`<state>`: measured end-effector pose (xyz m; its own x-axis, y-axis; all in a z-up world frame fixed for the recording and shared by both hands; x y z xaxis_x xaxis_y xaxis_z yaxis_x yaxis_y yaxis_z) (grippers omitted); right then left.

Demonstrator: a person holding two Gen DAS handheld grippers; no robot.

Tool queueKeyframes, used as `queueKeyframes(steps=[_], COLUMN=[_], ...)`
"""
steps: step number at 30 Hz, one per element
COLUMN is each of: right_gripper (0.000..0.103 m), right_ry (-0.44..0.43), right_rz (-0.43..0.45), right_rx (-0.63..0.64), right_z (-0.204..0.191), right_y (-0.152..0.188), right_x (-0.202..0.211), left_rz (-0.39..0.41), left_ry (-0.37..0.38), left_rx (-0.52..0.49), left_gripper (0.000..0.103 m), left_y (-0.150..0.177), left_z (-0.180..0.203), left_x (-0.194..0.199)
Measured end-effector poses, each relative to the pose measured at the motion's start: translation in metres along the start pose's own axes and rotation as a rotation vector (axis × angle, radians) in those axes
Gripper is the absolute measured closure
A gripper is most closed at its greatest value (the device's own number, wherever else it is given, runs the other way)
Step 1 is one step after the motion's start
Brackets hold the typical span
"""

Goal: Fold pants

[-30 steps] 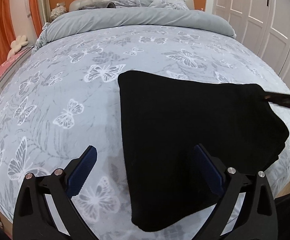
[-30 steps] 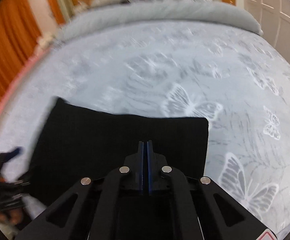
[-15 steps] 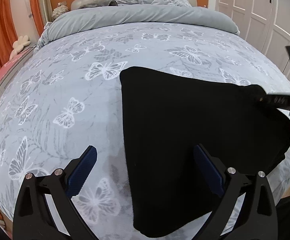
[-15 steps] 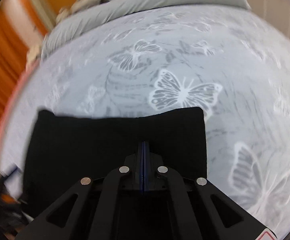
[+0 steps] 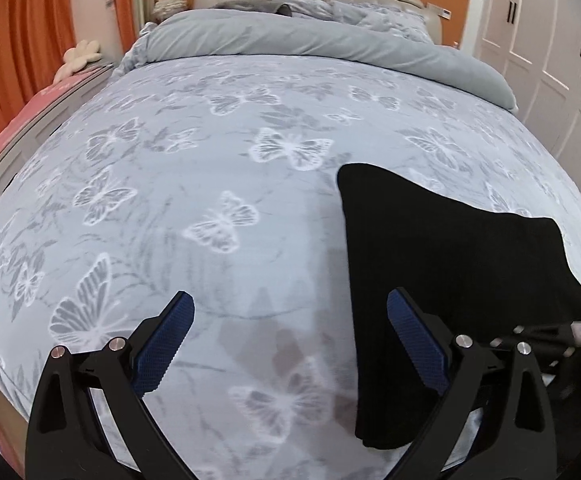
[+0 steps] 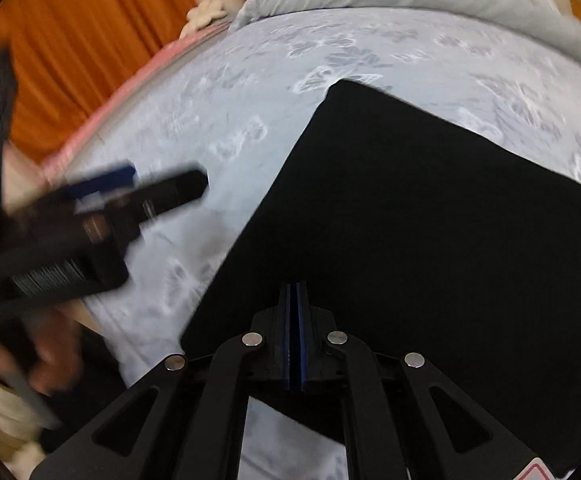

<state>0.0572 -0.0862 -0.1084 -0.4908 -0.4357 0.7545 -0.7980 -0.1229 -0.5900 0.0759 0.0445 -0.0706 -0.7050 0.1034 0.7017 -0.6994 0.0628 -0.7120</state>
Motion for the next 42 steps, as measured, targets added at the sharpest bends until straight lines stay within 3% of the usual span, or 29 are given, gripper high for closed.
queueKeyframes(steps=[3, 5, 7, 8, 10, 13, 18, 22, 28, 29, 30, 31, 33, 34, 37, 40, 42], right_gripper=[0.099, 0.094, 0.065, 0.038, 0.033, 0.031, 0.031, 0.028, 0.012, 0.019, 0.039, 0.060, 0.069, 0.071, 0.071, 0.066, 0.056], right_ry=[-0.043, 0.004, 0.128, 0.188, 0.325, 0.370, 0.272, 0.158, 0.073, 0.074, 0.065, 0.038, 0.031, 0.028, -0.040, -0.101, -0.067], right_rz=[0.036, 0.123, 0.191, 0.210, 0.245, 0.219, 0.113, 0.044, 0.063, 0.076, 0.087, 0.101, 0.132, 0.160, 0.231, 0.200, 0.109], right_rx=[-0.050, -0.118, -0.163, -0.186, -0.265, -0.388, -0.457, -0.512, -0.609, -0.592, -0.574, -0.570, -0.553, -0.518, -0.447, -0.480, -0.529], right_z=[0.010, 0.040, 0.076, 0.093, 0.140, 0.182, 0.201, 0.191, 0.192, 0.189, 0.186, 0.182, 0.175, 0.168, 0.139, 0.131, 0.140], right_y=[-0.011, -0.021, -0.023, -0.021, -0.007, 0.016, 0.054, 0.072, 0.081, 0.079, 0.076, 0.073, 0.065, 0.058, 0.040, 0.049, 0.073], right_x=[0.022, 0.053, 0.084, 0.096, 0.127, 0.142, 0.129, 0.108, 0.094, 0.093, 0.092, 0.093, 0.101, 0.111, 0.136, 0.136, 0.113], left_rz=[-0.004, -0.015, -0.038, -0.055, -0.089, -0.125, -0.186, -0.278, -0.272, -0.267, -0.264, -0.252, -0.222, -0.213, -0.168, -0.173, -0.211], left_ry=[0.015, 0.051, 0.097, 0.122, 0.159, 0.206, 0.221, 0.294, 0.316, 0.316, 0.318, 0.325, 0.334, 0.352, 0.416, 0.413, 0.385], left_rx=[0.005, 0.014, 0.026, 0.030, 0.034, 0.026, -0.018, 0.088, 0.148, 0.147, 0.142, 0.143, 0.132, 0.130, 0.131, 0.098, 0.084], left_gripper=[0.008, 0.008, 0.007, 0.007, 0.007, 0.007, 0.007, 0.005, 0.005, 0.005, 0.006, 0.022, 0.051, 0.064, 0.067, 0.063, 0.048], left_y=[0.002, 0.003, 0.007, 0.010, 0.016, 0.025, 0.038, 0.047, 0.042, 0.041, 0.041, 0.038, 0.028, 0.024, 0.008, 0.010, 0.025], left_z=[-0.003, 0.000, 0.007, 0.012, 0.023, 0.042, 0.073, 0.083, 0.086, 0.087, 0.088, 0.088, 0.084, 0.082, 0.070, 0.056, 0.049], left_x=[0.002, 0.002, -0.001, -0.004, -0.010, -0.019, -0.036, -0.057, -0.067, -0.068, -0.068, -0.066, -0.054, -0.047, -0.016, 0.007, 0.004])
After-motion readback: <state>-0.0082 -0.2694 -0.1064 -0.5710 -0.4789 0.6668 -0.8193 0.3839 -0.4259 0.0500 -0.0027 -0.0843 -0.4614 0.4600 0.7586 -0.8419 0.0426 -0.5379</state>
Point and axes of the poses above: each gripper's, at about its wrist camera, not at the fingertips, and x roughly against the way its jaws point, z to its right, y to its underside, the point moved 5 cm from there along -x, roughly the way its jaws point, and after that the axes turned 6 degrees about z, right-handed, at the moved point
